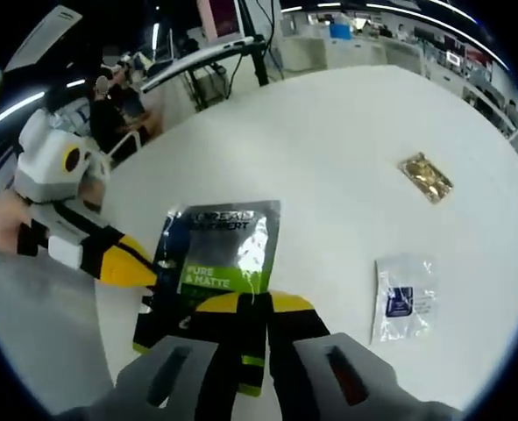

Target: Arrange the skincare products in the storage area until every visible bottle or jar stands upright without overlapping.

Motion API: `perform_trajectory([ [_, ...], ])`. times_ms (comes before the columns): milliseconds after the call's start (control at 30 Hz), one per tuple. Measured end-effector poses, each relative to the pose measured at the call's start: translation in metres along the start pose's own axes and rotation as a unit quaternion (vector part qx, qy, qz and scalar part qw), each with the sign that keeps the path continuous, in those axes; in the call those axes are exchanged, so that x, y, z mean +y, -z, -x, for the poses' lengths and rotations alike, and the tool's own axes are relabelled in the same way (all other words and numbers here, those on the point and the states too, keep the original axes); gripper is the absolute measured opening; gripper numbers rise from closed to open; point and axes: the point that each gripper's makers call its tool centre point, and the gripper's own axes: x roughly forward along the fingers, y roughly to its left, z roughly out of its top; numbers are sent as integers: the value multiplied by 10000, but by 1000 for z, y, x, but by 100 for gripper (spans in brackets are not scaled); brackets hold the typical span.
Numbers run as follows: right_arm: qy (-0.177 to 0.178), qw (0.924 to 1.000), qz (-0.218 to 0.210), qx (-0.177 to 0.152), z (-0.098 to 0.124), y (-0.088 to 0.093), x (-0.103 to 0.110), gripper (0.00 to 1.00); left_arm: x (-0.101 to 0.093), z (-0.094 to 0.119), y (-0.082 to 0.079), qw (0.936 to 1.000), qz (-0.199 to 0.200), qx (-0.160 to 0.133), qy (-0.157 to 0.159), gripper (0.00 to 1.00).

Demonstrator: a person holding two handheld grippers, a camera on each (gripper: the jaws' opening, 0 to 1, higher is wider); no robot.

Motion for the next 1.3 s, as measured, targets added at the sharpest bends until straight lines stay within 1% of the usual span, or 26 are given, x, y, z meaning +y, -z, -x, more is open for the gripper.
perform_trajectory([
  [67,7,10000,4,2,0,1,-1,6,1,1,-1,10000,-17,10,-7,12],
  [100,8,10000,49,2,0,1,-1,1,2,0,-2,10000,-6,6,-13,11],
  [133,106,9998,182,59,2,4,-7,1,3,-1,-2,10000,-8,2,-12,11],
  [167,41,10000,56,-6,1,2,-4,1,2,0,-1,10000,-9,14,-9,10],
  [200,50,10000,76,-30,2,1,-4,1,2,0,-1,10000,2,15,-9,10],
  [233,108,9996,242,-44,2,1,-4,1,0,-1,0,10000,-6,18,3,10],
  [267,116,9994,312,4,3,2,-4,1,0,-1,1,10000,-29,25,-8,10],
  [367,165,9995,279,14,7,2,-1,1,1,-1,1,10000,-70,31,-24,10],
  [400,181,9996,199,-44,9,0,-5,1,0,-1,1,10000,-60,32,-17,10],
  [433,186,9996,143,-128,12,-3,-5,1,0,-1,2,10000,-52,34,-8,10],
  [467,187,9994,114,-279,23,-8,-2,1,-1,-1,3,10000,-44,48,2,10],
  [500,186,9991,106,-380,28,-12,0,1,-1,-1,4,10000,-54,68,6,10],
  [567,242,9971,84,-723,34,-24,2,1,-2,-1,5,9999,-72,97,31,10],
  [600,236,9958,-3,-885,45,-31,6,1,-4,-1,5,9999,-79,104,91,9],
  [633,212,9950,-88,-976,48,-35,9,1,-4,-2,5,9998,-76,112,110,10],
  [733,246,9936,36,-1104,60,-40,18,1,-7,-3,7,9997,-45,140,192,11],
  [833,277,9921,188,-1211,70,-46,32,0,-9,-5,8,9995,-9,160,263,12],
  [867,338,9917,262,-1213,76,-46,34,0,-10,-5,8,9994,2,167,306,13],
  [1000,455,9905,417,-1226,85,-48,40,0,-19,-8,11,9980,126,232,567,14],
  [1067,588,9895,570,-1188,91,-48,41,0,-29,-7,18,9953,322,402,819,16],
  [1133,734,9881,767,-1115,96,-49,41,0,-34,-11,21,9939,347,443,949,17],
  [1167,741,9880,777,-1114,99,-50,44,0,-46,-6,23,9915,313,530,1143,18],
  [1200,752,9877,772,-1130,103,-51,46,0,-51,-6,24,9906,308,535,1222,20],
  [1233,792,9868,818,-1151,106,-53,48,0,-55,-9,22,9897,273,475,1319,22],
  [1267,843,9856,858,-1190,113,-56,50,0,-63,-9,21,9866,232,432,1556,24],
  [1300,851,9850,856,-1234,118,-59,52,0,-65,-9,20,9858,223,396,1618,30],
])
